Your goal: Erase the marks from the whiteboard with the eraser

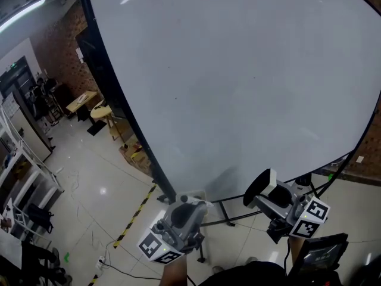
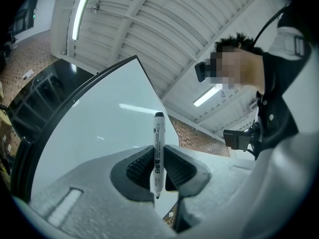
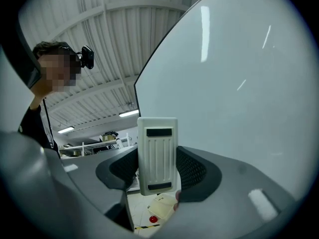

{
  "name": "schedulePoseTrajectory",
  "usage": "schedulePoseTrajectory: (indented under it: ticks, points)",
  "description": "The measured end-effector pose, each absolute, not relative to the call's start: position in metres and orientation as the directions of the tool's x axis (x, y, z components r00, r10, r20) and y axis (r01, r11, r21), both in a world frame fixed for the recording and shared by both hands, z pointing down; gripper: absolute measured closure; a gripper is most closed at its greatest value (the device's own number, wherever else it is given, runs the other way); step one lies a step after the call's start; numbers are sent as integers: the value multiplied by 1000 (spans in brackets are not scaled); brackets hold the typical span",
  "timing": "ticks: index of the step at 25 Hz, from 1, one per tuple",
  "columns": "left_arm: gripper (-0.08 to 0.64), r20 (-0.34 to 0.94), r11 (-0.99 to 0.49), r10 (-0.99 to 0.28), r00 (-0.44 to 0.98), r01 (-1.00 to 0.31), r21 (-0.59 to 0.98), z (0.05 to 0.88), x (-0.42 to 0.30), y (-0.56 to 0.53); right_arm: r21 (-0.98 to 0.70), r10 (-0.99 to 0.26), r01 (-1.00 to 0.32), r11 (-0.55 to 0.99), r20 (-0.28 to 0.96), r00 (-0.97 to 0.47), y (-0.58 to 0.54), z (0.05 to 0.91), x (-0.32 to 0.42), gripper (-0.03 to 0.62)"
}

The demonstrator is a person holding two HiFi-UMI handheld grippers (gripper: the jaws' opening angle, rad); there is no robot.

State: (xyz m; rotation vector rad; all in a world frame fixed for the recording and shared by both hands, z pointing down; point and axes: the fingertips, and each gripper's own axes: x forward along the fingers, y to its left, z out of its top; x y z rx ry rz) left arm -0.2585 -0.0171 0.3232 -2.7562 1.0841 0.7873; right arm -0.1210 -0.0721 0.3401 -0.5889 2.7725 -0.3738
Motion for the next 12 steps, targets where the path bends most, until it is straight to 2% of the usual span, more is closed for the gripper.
schedulePoseTrajectory:
  ticks: [12]
  points:
    - [502,-515,-741,-609,603,-664,100,313,-222,-33,-330,-440,-356,874,-230,-868,-71,339,-73,350]
